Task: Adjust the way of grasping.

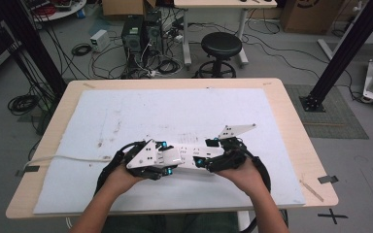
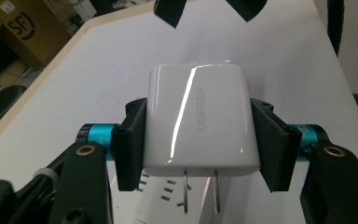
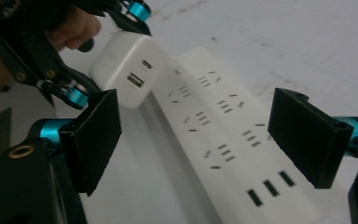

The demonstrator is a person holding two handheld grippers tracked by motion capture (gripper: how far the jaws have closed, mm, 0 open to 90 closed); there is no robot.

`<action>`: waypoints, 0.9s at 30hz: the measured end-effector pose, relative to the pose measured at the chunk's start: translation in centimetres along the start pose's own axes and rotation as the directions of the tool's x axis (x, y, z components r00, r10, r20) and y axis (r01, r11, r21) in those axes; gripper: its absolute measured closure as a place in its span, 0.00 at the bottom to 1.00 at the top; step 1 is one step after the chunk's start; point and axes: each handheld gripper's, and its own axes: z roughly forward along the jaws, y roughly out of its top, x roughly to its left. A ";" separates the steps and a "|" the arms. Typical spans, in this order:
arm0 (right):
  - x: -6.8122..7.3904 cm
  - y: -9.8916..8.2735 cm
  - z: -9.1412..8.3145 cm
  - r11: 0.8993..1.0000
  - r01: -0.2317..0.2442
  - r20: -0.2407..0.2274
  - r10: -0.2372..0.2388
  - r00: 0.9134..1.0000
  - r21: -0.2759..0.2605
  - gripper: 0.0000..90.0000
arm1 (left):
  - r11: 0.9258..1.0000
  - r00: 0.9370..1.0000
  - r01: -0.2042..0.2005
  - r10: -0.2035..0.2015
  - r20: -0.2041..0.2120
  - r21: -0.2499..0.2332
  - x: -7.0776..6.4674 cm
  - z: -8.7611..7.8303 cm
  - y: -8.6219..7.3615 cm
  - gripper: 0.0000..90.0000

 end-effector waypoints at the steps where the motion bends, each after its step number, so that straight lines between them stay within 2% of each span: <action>1: 0.0 0.0 0.0 1.000 0.000 0.000 0.000 1.000 0.000 0.20 | 1.000 1.000 0.000 0.000 0.000 0.000 0.0 0.0 0.0 0.47; 2: 0.3 -0.1 0.4 1.000 -0.011 -0.027 0.011 1.000 -0.004 0.20 | 1.000 1.000 0.000 0.000 0.000 0.000 0.0 0.0 0.0 0.47; 3: 0.7 -0.1 1.1 0.999 -0.034 -0.081 0.033 0.996 -0.012 0.20 | 0.998 0.998 -0.047 0.045 -0.038 -0.046 -0.8 0.0 0.4 0.47; 4: 0.9 -0.1 1.3 0.999 -0.037 -0.097 0.035 0.995 -0.017 0.20 | 0.997 0.997 -0.058 0.056 -0.046 -0.049 -1.0 0.0 0.5 0.47; 8: 1.2 0.1 1.6 0.999 -0.047 -0.124 0.044 0.991 -0.020 0.20 | 0.997 0.997 -0.061 0.059 -0.044 -0.051 -1.1 0.1 0.6 0.47; 9: 1.2 0.1 1.6 0.999 -0.047 -0.124 0.044 0.991 -0.020 0.20 | 0.994 0.995 -0.093 0.091 -0.049 -0.053 -1.5 0.1 0.7 0.47; 10: 1.5 0.3 2.2 0.998 -0.064 -0.155 0.061 0.986 -0.017 0.20 | 0.993 0.993 -0.104 0.100 -0.056 -0.054 -1.6 0.1 0.8 0.47; 14: 1.6 0.4 2.6 0.998 -0.064 -0.175 0.060 0.983 -0.016 0.20 | 0.991 0.992 -0.118 0.115 -0.054 -0.058 -1.9 0.1 0.8 0.47; 15: 1.7 0.4 3.0 0.997 -0.074 -0.208 0.071 0.976 -0.009 0.24 | 0.990 0.991 -0.126 0.122 -0.057 -0.057 -2.1 0.2 0.8 0.47; 18: 1.7 0.5 3.1 0.997 -0.076 -0.210 0.073 0.975 -0.007 0.25 | 0.989 0.989 -0.134 0.130 -0.067 -0.059 -2.2 0.2 0.8 0.47; 19: 1.7 0.4 3.2 0.997 -0.073 -0.222 0.070 0.973 -0.005 0.28 | 0.988 0.989 -0.141 0.137 -0.063 -0.062 -2.3 0.1 0.9 0.47; 23: 1.5 0.3 3.5 0.995 -0.096 -0.282 0.092 0.955 0.002 0.40 | 0.984 0.985 -0.161 0.155 -0.078 -0.073 -2.5 0.2 1.0 0.47; 25: 1.5 0.3 3.5 0.995 -0.096 -0.290 0.092 0.953 0.001 0.40 | 0.984 0.985 -0.161 0.155 -0.078 -0.073 -2.5 0.2 1.0 0.47; 26: 1.4 0.3 3.6 0.994 -0.108 -0.310 0.104 0.945 0.003 0.47 | 0.982 0.982 -0.174 0.167 -0.083 -0.078 -2.6 0.3 1.1 0.47; 27: 1.4 0.3 3.6 0.994 -0.108 -0.310 0.104 0.945 0.003 0.47 | 0.982 0.982 -0.174 0.167 -0.083 -0.078 -2.6 0.3 1.1 0.47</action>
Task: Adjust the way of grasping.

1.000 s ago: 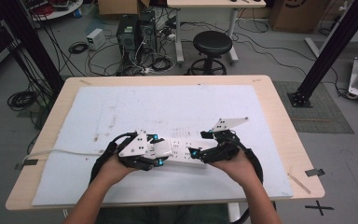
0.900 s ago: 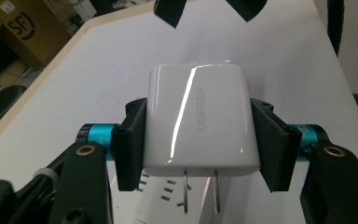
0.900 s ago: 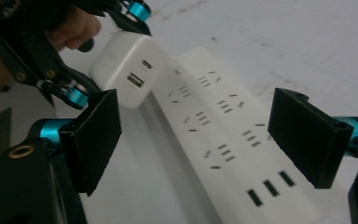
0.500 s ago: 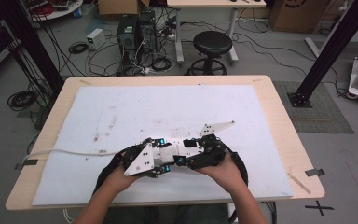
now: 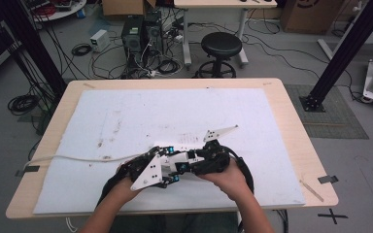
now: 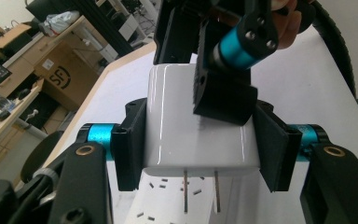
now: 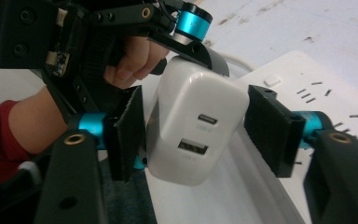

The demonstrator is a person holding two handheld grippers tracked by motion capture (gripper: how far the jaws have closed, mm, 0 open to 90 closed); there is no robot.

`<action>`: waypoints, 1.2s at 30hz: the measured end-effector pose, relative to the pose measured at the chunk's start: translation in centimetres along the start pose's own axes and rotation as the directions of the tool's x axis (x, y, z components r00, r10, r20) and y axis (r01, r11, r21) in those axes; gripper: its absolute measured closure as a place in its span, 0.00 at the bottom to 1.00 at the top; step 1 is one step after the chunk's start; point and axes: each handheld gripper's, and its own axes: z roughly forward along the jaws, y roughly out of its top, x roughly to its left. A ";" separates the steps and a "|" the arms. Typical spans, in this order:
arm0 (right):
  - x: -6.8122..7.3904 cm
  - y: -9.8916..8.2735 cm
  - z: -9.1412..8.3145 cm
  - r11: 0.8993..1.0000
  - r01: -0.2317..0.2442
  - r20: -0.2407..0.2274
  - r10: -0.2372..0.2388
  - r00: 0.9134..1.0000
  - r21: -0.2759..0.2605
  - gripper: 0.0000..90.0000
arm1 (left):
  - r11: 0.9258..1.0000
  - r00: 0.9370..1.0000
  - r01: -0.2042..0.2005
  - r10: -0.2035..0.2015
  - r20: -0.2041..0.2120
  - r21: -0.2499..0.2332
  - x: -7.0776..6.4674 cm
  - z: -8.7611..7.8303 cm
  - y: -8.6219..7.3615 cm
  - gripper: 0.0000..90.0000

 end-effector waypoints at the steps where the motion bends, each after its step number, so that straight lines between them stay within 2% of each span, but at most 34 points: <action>1: -0.2 0.0 0.1 1.000 -0.009 -0.015 0.008 1.000 -0.012 0.49 | 1.000 1.000 -0.001 0.001 0.006 -0.003 -0.1 0.1 0.1 0.47; 10: -0.4 -0.1 0.2 0.999 -0.041 -0.052 0.040 0.998 -0.006 0.60 | 1.000 1.000 -0.017 0.017 0.003 0.007 -0.2 0.2 0.1 0.47; 14: -0.6 -0.1 0.3 0.998 -0.062 -0.061 0.061 0.996 -0.003 0.61 | 0.999 1.000 -0.029 0.029 0.006 0.014 -0.2 0.2 0.1 0.47; 19: -0.8 -0.1 0.4 0.997 -0.076 -0.073 0.078 0.994 0.026 0.63 | 0.998 0.999 -0.052 0.052 0.006 0.024 -0.3 0.4 0.1 0.47; 20: -0.9 -0.1 0.3 0.995 -0.089 -0.074 0.091 0.993 0.034 0.64 | 0.998 0.999 -0.049 0.049 0.003 0.025 -0.3 0.5 0.0 0.47; 22: -0.9 0.0 0.4 0.996 -0.083 -0.082 0.086 0.993 0.036 0.67 | 0.998 0.999 -0.043 0.043 0.006 0.035 -0.2 0.6 0.0 0.46; 23: -0.8 0.0 0.3 0.996 -0.086 -0.073 0.088 0.993 0.038 0.68 | 0.999 0.999 -0.034 0.034 0.011 0.039 -0.2 0.7 0.0 0.46; 24: -0.8 0.0 0.4 0.995 -0.089 -0.071 0.092 0.993 0.044 0.70 | 0.999 1.000 -0.010 0.009 0.027 0.040 -0.1 0.8 -0.1 0.45; 26: -0.7 0.1 0.3 0.996 -0.076 -0.064 0.079 0.995 0.045 0.70 | 0.998 0.999 0.036 -0.037 0.026 0.050 0.3 0.9 -0.3 0.44; 28: -0.7 0.2 0.1 0.996 -0.078 -0.053 0.080 0.995 0.044 0.70 | 0.996 0.998 0.065 -0.064 -0.019 0.066 0.5 0.9 -0.4 0.31; 29: -0.8 0.3 -0.1 0.996 -0.079 -0.045 0.081 0.996 0.031 0.70 | 0.993 0.996 0.085 -0.083 -0.026 0.078 0.6 0.8 -0.5 0.26; 30: -0.8 0.3 -0.1 0.996 -0.079 -0.045 0.081 0.996 0.031 0.70 | 0.993 0.996 0.085 -0.083 -0.026 0.078 0.6 0.8 -0.5 0.26; 31: -0.8 0.6 -1.1 0.997 -0.074 -0.020 0.074 0.997 0.003 0.70 | 0.990 0.993 0.114 -0.112 -0.022 0.088 0.9 0.4 -0.7 0.22; 34: -0.8 0.7 -1.4 0.998 -0.063 -0.012 0.063 0.998 -0.004 0.70 | 0.989 0.993 0.122 -0.120 -0.019 0.081 1.0 0.2 -0.7 0.21; 35: -0.8 1.0 -2.3 0.998 -0.055 0.025 0.056 0.998 -0.016 0.70 | 0.987 0.990 0.142 -0.140 -0.034 0.072 1.4 -0.4 -0.8 0.21; 36: -0.8 1.0 -2.3 0.998 -0.055 0.025 0.056 0.998 -0.016 0.70 | 0.987 0.990 0.142 -0.140 -0.034 0.072 1.4 -0.4 -0.8 0.21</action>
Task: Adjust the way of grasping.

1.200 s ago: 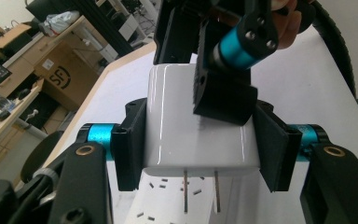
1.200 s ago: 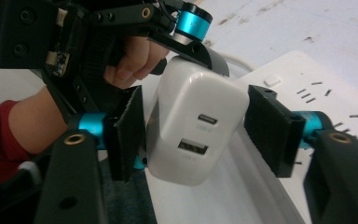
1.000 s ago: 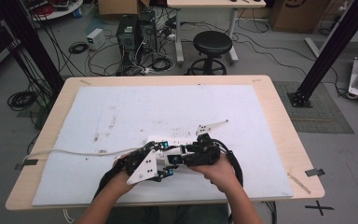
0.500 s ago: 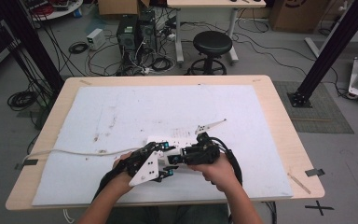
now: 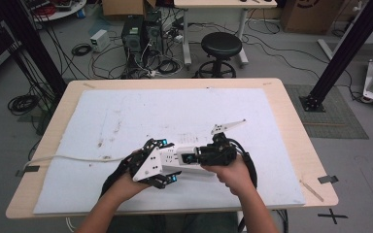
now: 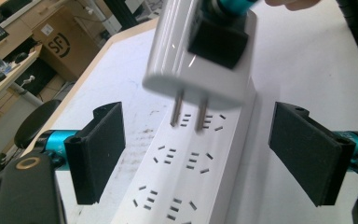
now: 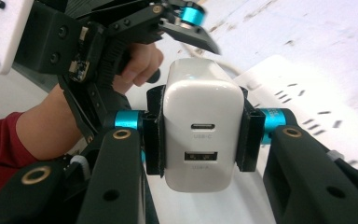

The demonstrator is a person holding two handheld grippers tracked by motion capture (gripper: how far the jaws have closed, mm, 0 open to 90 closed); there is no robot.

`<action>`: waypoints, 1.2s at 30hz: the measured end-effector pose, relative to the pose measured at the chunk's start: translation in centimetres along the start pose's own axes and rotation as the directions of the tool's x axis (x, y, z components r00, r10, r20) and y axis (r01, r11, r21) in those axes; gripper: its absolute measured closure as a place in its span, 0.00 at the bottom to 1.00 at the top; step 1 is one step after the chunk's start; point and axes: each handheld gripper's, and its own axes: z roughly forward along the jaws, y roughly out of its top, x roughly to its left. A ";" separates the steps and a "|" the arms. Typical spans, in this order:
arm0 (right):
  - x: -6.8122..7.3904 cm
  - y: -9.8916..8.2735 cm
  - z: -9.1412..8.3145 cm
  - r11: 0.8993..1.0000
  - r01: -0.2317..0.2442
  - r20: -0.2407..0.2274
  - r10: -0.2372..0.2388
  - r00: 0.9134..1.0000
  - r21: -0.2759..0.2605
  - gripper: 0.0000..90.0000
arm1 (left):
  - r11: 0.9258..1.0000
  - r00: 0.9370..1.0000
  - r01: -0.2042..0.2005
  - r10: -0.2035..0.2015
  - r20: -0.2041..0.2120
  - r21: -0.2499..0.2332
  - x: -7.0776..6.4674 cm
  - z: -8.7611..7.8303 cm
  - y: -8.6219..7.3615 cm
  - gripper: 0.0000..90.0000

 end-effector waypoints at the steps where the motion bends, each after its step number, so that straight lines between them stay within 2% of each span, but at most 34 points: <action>1: 0.0 0.1 -0.2 1.000 0.012 0.017 -0.012 1.000 -0.008 0.70 | 1.000 1.000 0.000 0.000 0.000 0.000 0.0 0.0 0.0 0.21; 2: 0.0 0.1 -0.2 1.000 0.012 0.017 -0.012 1.000 -0.008 0.70 | 0.999 0.999 0.037 -0.037 0.003 -0.006 0.7 -0.7 -0.1 0.21; 3: 0.0 0.1 -0.2 1.000 0.012 0.017 -0.012 1.000 -0.008 0.70 | 0.999 0.999 0.037 -0.037 0.003 -0.006 0.7 -0.7 -0.1 0.21; 4: 0.1 0.6 -1.6 0.999 0.052 0.078 -0.052 0.996 -0.003 0.70 | 0.993 0.993 0.116 -0.116 0.021 -0.002 1.9 -1.9 -0.4 0.21; 6: 0.2 0.7 -1.9 0.999 0.054 0.086 -0.053 0.995 -0.006 0.70 | 0.993 0.993 0.116 -0.116 0.021 -0.002 1.9 -1.9 -0.4 0.21; 7: 0.2 0.7 -1.9 0.999 0.054 0.086 -0.053 0.995 -0.006 0.70 | 0.987 0.987 0.158 -0.158 0.023 0.009 2.7 -2.6 -0.6 0.21; 8: 0.2 0.9 -2.5 0.998 0.063 0.110 -0.062 0.992 -0.003 0.70 | 0.983 0.983 0.184 -0.184 0.021 0.016 3.1 -3.0 -0.7 0.21; 10: 0.2 0.9 -2.8 0.997 0.071 0.121 -0.070 0.990 -0.004 0.70 | 0.983 0.983 0.184 -0.184 0.021 0.016 3.1 -3.0 -0.7 0.21; 11: 0.1 1.2 -3.7 0.996 0.086 0.157 -0.087 0.984 0.008 0.70 | 0.962 0.962 0.269 -0.271 0.035 0.040 4.7 -4.3 -1.1 0.21; 14: 0.1 1.2 -4.0 0.996 0.087 0.164 -0.088 0.983 0.010 0.70 | 0.959 0.959 0.280 -0.281 0.032 0.049 5.0 -4.7 -1.2 0.21; 15: 0.1 1.3 -4.2 0.996 0.085 0.172 -0.086 0.981 0.010 0.70 | 0.949 0.950 0.306 -0.310 0.047 0.071 5.7 -5.1 -1.4 0.21; 17: 0.0 1.3 -4.7 0.996 0.091 0.197 -0.093 0.976 0.020 0.70 | 0.938 0.940 0.330 -0.337 0.056 0.109 6.5 -5.6 -1.5 0.21; 18: 0.0 1.4 -4.8 0.995 0.094 0.204 -0.097 0.974 0.021 0.70 | 0.930 0.932 0.345 -0.355 0.070 0.126 6.8 -5.7 -1.6 0.21; 19: 0.0 1.4 -4.8 0.995 0.094 0.204 -0.097 0.974 0.021 0.70 | 0.930 0.932 0.345 -0.355 0.070 0.126 6.8 -5.7 -1.6 0.21; 20: -0.1 1.4 -5.3 0.994 0.103 0.218 -0.105 0.970 0.020 0.70 | 0.925 0.931 0.345 -0.358 0.064 0.163 7.6 -6.1 -1.5 0.21; 21: -0.1 1.4 -5.3 0.994 0.103 0.218 -0.105 0.970 0.020 0.70 | 0.925 0.931 0.345 -0.358 0.064 0.163 7.6 -6.1 -1.5 0.21; 22: -0.1 1.4 -5.5 0.994 0.103 0.227 -0.105 0.968 0.019 0.70 | 0.918 0.927 0.353 -0.369 0.063 0.179 8.3 -6.4 -1.6 0.21; 23: -0.1 1.4 -5.5 0.994 0.103 0.227 -0.105 0.968 0.019 0.70 | 0.918 0.927 0.353 -0.369 0.063 0.179 8.3 -6.4 -1.6 0.21; 24: 0.0 1.5 -5.8 0.994 0.106 0.246 -0.109 0.963 0.024 0.70 | 0.916 0.928 0.353 -0.369 0.054 0.192 8.8 -6.7 -1.6 0.21; 25: 0.0 1.6 -6.1 0.994 0.108 0.261 -0.112 0.959 0.029 0.70 | 0.913 0.925 0.356 -0.374 0.060 0.199 9.1 -6.8 -1.7 0.21; 26: 0.0 1.6 -6.1 0.994 0.108 0.261 -0.112 0.959 0.029 0.70 | 0.913 0.925 0.356 -0.374 0.060 0.199 9.1 -6.8 -1.7 0.21; 27: 0.1 1.6 -6.2 0.994 0.109 0.264 -0.113 0.958 0.031 0.70 | 0.903 0.919 0.373 -0.391 0.052 0.212 9.5 -7.1 -2.0 0.21; 28: 0.1 1.6 -6.2 0.994 0.109 0.264 -0.113 0.958 0.031 0.70 | 0.903 0.919 0.373 -0.391 0.052 0.212 9.5 -7.1 -2.0 0.21; 29: 0.0 2.0 -6.7 0.993 0.118 0.276 -0.122 0.953 0.031 0.70 | 0.895 0.911 0.390 -0.410 0.052 0.217 9.9 -7.3 -2.3 0.21; 30: 0.1 2.0 -6.8 0.993 0.112 0.278 -0.117 0.954 0.034 0.70 | 0.892 0.909 0.394 -0.413 0.048 0.219 10.0 -7.4 -2.4 0.21; 33: 0.0 2.1 -6.9 0.993 0.110 0.277 -0.116 0.954 0.037 0.70 | 0.889 0.907 0.401 -0.419 0.039 0.222 10.2 -7.4 -2.6 0.21; 34: -0.3 2.2 -7.0 0.993 0.107 0.286 -0.115 0.951 0.041 0.70 | 0.891 0.914 0.385 -0.404 0.031 0.241 10.6 -7.6 -2.9 0.21; 36: -0.4 2.3 -7.0 0.993 0.110 0.288 -0.117 0.950 0.041 0.70 | 0.889 0.913 0.387 -0.407 0.035 0.244 10.7 -7.6 -3.0 0.21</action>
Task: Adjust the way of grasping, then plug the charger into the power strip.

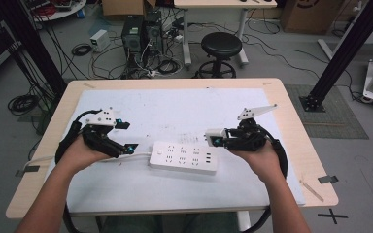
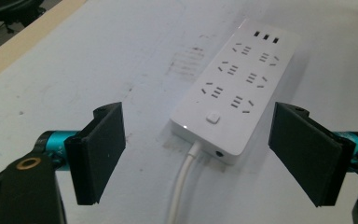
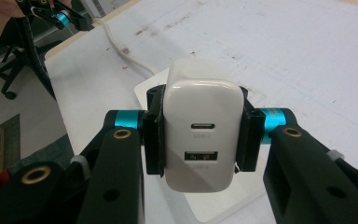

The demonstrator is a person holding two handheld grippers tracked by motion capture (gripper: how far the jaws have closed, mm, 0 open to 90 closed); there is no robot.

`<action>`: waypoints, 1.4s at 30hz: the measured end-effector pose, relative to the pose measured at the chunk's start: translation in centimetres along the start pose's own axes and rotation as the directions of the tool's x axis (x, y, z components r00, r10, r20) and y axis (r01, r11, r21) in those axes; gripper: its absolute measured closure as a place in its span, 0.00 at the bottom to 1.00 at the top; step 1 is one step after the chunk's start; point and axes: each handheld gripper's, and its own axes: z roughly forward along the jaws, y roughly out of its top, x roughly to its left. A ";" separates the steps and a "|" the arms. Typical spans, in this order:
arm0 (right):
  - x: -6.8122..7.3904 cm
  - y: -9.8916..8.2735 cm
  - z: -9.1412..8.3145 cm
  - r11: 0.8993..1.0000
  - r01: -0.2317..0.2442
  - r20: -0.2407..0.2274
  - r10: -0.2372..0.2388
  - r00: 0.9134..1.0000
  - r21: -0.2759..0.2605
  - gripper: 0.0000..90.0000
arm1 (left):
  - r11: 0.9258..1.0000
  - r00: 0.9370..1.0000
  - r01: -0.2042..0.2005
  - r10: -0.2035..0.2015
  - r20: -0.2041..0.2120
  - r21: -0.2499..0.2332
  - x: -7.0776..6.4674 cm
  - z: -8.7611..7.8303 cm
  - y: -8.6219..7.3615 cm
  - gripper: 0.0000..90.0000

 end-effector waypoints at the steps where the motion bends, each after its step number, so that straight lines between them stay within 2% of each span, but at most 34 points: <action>1: -0.1 0.0 0.0 1.000 0.000 0.001 0.000 1.000 0.001 0.70 | 1.000 1.000 -0.004 0.004 -0.002 0.008 0.2 -0.1 0.0 0.21; 5: -0.3 0.2 0.1 1.000 0.000 0.005 0.000 1.000 0.010 0.70 | 1.000 1.000 -0.009 0.009 -0.028 0.008 0.8 -0.3 -0.2 0.21; 6: -0.5 0.3 0.1 1.000 0.002 0.005 -0.002 1.000 0.012 0.70 | 1.000 1.000 0.004 -0.005 -0.031 -0.005 0.9 -0.3 -0.2 0.21; 12: -0.8 0.3 0.3 1.000 0.002 0.011 -0.002 1.000 0.022 0.70 | 1.000 1.000 0.013 -0.013 -0.027 -0.001 1.4 -0.5 -0.5 0.21; 13: -1.1 0.7 0.5 0.998 0.017 0.018 -0.018 1.000 0.054 0.70 | 1.000 0.999 0.015 -0.015 -0.039 0.003 1.8 -0.7 -0.6 0.21; 15: -1.1 0.7 0.5 0.998 0.015 0.019 -0.016 1.000 0.059 0.70 | 1.000 0.999 0.022 -0.022 -0.041 0.002 1.9 -0.8 -0.7 0.21; 19: -1.3 1.4 0.8 0.995 0.040 0.018 -0.042 0.999 0.087 0.70 | 1.000 0.999 0.027 -0.026 -0.046 0.009 2.3 -1.1 -0.9 0.21; 23: -1.4 3.0 1.7 0.985 0.086 0.014 -0.089 0.996 0.149 0.70 | 0.999 0.997 0.031 -0.029 -0.073 0.031 2.7 -1.7 -1.3 0.21; 24: -1.4 3.0 1.7 0.985 0.086 0.014 -0.089 0.996 0.149 0.70 | 0.999 0.997 0.031 -0.029 -0.073 0.031 2.7 -1.7 -1.3 0.21; 25: -1.2 4.0 2.3 0.974 0.124 0.005 -0.127 0.992 0.192 0.70 | 0.999 0.996 0.039 -0.036 -0.084 0.034 2.9 -2.2 -1.6 0.21; 26: -1.2 4.0 2.3 0.974 0.124 0.005 -0.127 0.992 0.192 0.70 | 0.999 0.996 0.039 -0.036 -0.084 0.034 2.9 -2.2 -1.6 0.21; 30: -1.1 5.1 3.5 0.952 0.169 -0.009 -0.172 0.985 0.256 0.70 | 0.998 0.994 0.045 -0.040 -0.097 0.047 3.2 -2.7 -2.0 0.21; 31: -1.1 5.1 3.5 0.952 0.169 -0.009 -0.172 0.985 0.256 0.70 | 0.998 0.994 0.045 -0.040 -0.097 0.047 3.2 -2.7 -2.0 0.21; 32: -1.1 5.4 3.8 0.946 0.176 -0.017 -0.178 0.984 0.274 0.70 | 0.997 0.994 0.048 -0.042 -0.099 0.057 3.3 -2.8 -2.2 0.21; 33: -1.2 5.7 4.2 0.933 0.193 -0.027 -0.194 0.981 0.304 0.70 | 0.997 0.994 0.047 -0.040 -0.101 0.062 3.4 -2.9 -2.4 0.21; 34: -1.2 5.7 4.2 0.933 0.193 -0.027 -0.194 0.981 0.304 0.70 | 0.997 0.994 0.047 -0.040 -0.101 0.062 3.4 -2.9 -2.4 0.21; 35: -1.3 5.9 4.6 0.922 0.210 -0.035 -0.211 0.977 0.324 0.70 | 0.997 0.994 0.047 -0.040 -0.101 0.062 3.4 -2.9 -2.4 0.21; 36: -1.3 5.9 4.6 0.922 0.210 -0.035 -0.211 0.977 0.324 0.70 | 0.996 0.993 0.049 -0.041 -0.108 0.073 3.5 -3.0 -2.6 0.21; 37: -1.4 6.4 5.5 0.886 0.234 -0.058 -0.230 0.971 0.401 0.70 | 0.996 0.993 0.052 -0.044 -0.105 0.073 3.5 -3.1 -2.8 0.21; 40: -1.3 6.6 6.1 0.861 0.258 -0.085 -0.246 0.965 0.438 0.70 | 0.995 0.993 0.058 -0.049 -0.108 0.082 3.6 -3.1 -3.0 0.21; 41: -1.3 6.6 6.1 0.861 0.258 -0.085 -0.246 0.965 0.438 0.70 | 0.995 0.993 0.058 -0.049 -0.108 0.082 3.6 -3.1 -3.0 0.21; 42: -1.3 6.6 6.4 0.850 0.267 -0.099 -0.250 0.963 0.455 0.70 | 0.995 0.993 0.058 -0.049 -0.108 0.082 3.6 -3.1 -3.0 0.21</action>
